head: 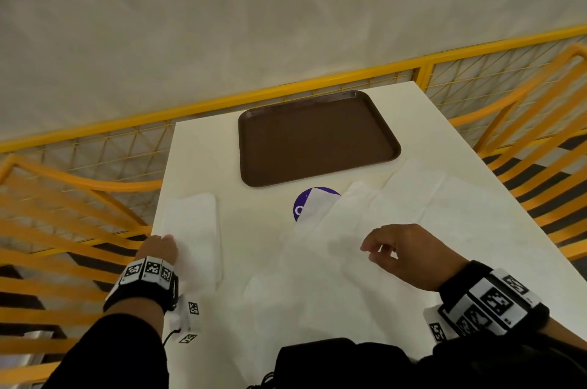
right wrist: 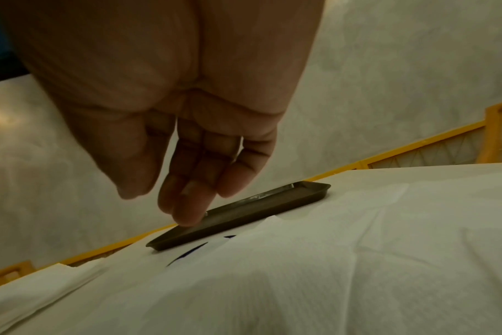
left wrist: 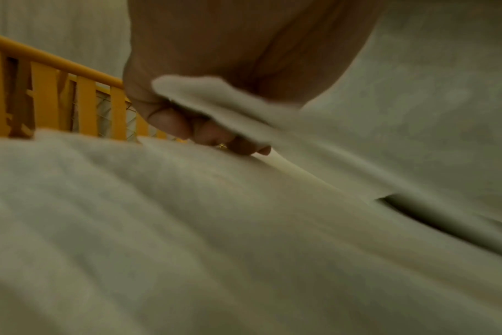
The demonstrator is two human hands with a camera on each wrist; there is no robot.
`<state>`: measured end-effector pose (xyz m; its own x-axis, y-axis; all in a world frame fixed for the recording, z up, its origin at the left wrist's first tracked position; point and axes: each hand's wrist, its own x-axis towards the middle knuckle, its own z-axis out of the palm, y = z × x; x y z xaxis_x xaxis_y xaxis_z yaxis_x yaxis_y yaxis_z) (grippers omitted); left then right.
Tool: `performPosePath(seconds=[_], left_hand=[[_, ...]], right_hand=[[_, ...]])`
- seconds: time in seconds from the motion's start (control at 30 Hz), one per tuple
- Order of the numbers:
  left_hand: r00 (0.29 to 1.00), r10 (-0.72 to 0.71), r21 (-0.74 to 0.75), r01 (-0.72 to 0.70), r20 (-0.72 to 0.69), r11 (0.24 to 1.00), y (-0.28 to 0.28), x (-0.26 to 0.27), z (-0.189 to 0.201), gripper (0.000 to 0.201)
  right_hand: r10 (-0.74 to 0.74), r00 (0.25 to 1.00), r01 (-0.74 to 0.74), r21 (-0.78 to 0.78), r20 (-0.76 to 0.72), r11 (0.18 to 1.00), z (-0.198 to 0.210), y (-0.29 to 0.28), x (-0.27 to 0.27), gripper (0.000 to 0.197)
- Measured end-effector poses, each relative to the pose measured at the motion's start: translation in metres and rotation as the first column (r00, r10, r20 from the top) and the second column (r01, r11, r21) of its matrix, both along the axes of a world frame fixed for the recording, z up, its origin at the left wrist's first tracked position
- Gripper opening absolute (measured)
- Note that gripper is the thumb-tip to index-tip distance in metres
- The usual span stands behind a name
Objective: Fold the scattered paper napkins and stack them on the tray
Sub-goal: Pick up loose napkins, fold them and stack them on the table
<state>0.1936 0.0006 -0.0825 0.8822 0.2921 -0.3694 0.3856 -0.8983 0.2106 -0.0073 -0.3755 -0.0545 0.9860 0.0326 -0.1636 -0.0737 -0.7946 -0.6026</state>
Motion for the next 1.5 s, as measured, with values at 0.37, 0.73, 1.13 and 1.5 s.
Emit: performPosePath(seconds=[0.37, 0.73, 1.13, 1.5], left_hand=[[0.902, -0.423, 0.054, 0.420, 0.079, 0.906, -0.104, -0.040, -0.003, 0.025], [0.895, -0.446, -0.139, 0.439, -0.020, 0.888, -0.161, -0.079, -0.023, 0.026], [0.667, -0.522, 0.031, 0.601, 0.531, 0.799, -0.143, -0.088, 0.032, 0.019], [0.940, -0.009, -0.876, 0.322, 0.342, 0.358, -0.096, -0.075, 0.124, 0.018]], right_hand=[[0.053, 0.968, -0.092, -0.153, -0.244, 0.984, -0.042, 0.008, -0.019, 0.034], [0.016, 0.970, -0.061, -0.177, -0.241, 0.982, -0.048, -0.002, -0.031, 0.035], [0.028, 0.956, -0.086, -0.188, -0.291, 0.978, -0.044, -0.005, -0.027, 0.037], [-0.150, 0.932, 0.303, 0.482, -0.329, 0.822, 0.003, 0.024, 0.021, 0.112]])
